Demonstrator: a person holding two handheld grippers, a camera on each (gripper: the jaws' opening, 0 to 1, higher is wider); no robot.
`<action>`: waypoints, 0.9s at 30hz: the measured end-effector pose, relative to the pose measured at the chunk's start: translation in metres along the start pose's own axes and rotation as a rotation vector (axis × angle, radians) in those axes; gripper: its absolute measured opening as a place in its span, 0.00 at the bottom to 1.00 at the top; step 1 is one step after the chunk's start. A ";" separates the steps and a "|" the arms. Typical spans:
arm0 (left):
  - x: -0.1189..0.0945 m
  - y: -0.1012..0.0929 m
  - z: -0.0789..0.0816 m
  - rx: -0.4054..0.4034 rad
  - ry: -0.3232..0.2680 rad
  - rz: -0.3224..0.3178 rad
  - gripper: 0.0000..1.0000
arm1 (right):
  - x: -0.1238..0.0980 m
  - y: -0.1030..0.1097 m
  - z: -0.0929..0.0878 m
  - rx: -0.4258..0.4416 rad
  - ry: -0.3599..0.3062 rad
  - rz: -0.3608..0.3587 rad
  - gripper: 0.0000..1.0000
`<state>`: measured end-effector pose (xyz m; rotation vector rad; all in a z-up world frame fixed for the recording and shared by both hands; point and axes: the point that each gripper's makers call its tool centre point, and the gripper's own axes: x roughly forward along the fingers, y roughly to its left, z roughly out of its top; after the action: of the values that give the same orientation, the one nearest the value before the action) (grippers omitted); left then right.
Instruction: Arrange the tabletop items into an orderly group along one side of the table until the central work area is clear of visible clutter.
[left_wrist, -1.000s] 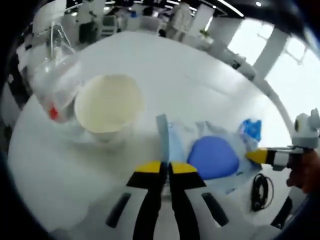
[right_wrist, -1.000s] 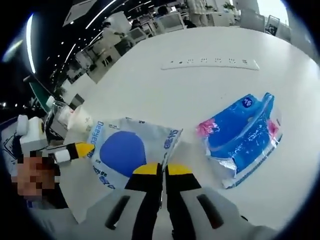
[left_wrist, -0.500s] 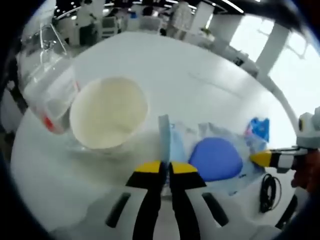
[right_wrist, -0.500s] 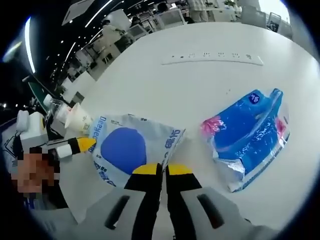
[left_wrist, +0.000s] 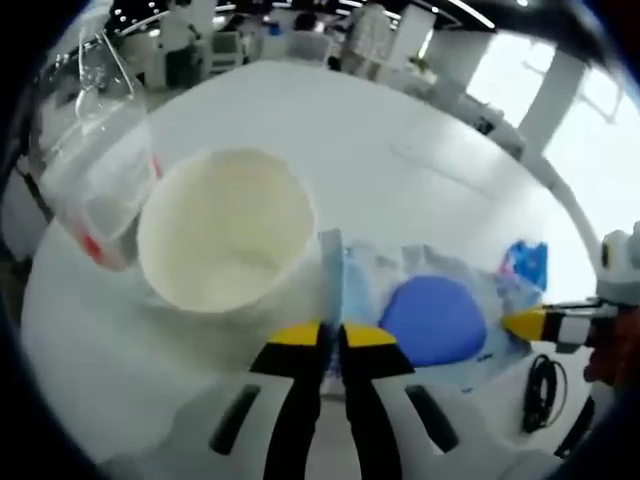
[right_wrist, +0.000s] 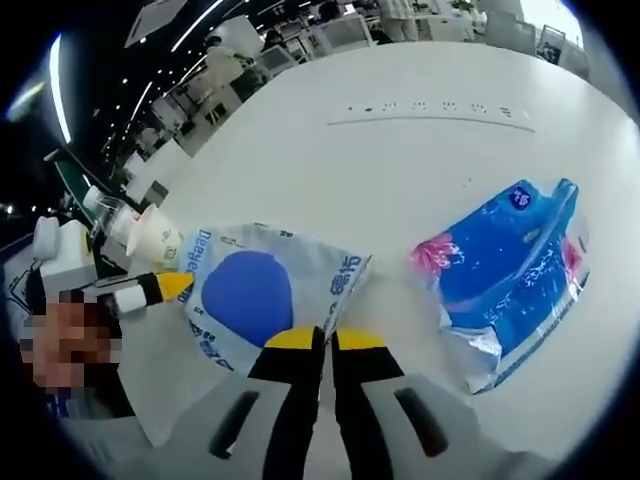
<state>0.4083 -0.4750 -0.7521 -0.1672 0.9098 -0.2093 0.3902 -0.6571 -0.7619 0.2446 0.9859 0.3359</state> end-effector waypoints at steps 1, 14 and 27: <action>0.000 0.000 0.000 -0.001 0.000 0.001 0.04 | 0.000 0.000 0.000 -0.005 0.000 -0.001 0.03; 0.002 0.003 0.001 0.006 -0.007 0.008 0.08 | 0.001 0.004 -0.002 -0.032 -0.004 0.015 0.04; -0.006 0.010 0.000 0.039 0.005 0.002 0.23 | -0.004 0.008 0.000 -0.012 -0.023 0.016 0.19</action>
<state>0.4059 -0.4640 -0.7498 -0.1299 0.9101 -0.2254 0.3868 -0.6516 -0.7562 0.2450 0.9591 0.3523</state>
